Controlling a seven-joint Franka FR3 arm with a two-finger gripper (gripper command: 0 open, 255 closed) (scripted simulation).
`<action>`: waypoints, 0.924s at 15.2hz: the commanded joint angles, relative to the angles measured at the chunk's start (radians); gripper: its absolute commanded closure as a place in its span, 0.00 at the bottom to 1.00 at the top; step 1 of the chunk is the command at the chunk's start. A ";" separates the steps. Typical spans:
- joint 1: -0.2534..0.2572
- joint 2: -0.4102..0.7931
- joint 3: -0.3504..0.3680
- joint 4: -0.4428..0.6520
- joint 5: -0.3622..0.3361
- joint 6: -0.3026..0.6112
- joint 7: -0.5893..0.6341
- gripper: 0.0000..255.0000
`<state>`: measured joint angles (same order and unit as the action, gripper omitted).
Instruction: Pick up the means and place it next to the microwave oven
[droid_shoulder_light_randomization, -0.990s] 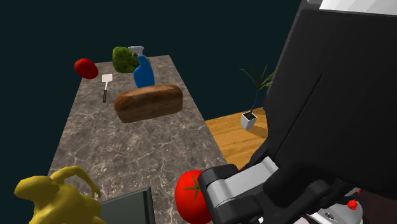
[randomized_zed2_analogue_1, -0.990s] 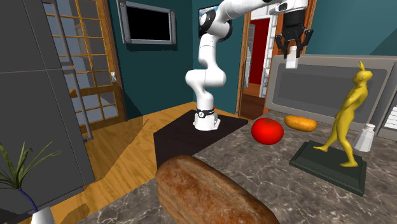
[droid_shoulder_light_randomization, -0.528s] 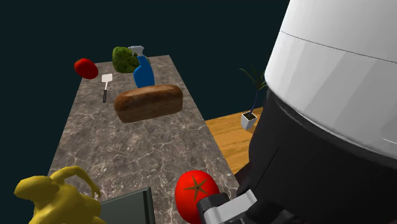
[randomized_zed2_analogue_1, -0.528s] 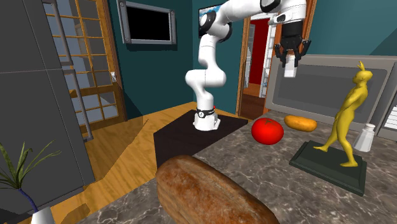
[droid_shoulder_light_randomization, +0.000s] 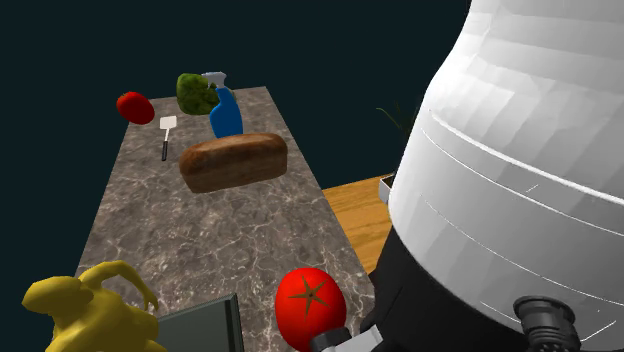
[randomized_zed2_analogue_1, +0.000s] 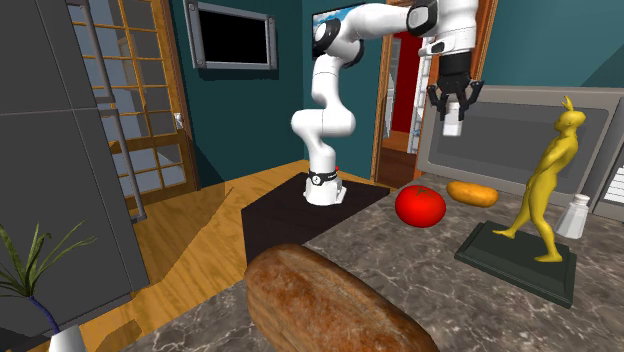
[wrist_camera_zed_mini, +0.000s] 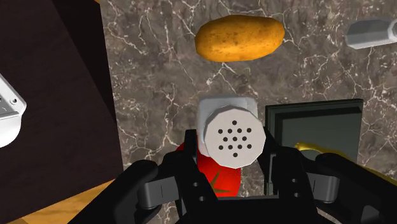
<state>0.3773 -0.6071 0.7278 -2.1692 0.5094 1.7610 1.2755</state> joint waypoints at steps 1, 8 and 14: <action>0.002 0.000 0.011 -0.026 0.007 0.028 -0.003 1.00; 0.008 0.002 0.043 -0.112 0.031 0.117 -0.019 1.00; 0.010 0.015 0.077 -0.178 0.052 0.197 -0.031 1.00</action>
<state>0.3871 -0.5946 0.8003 -2.3350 0.5582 1.9441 1.2485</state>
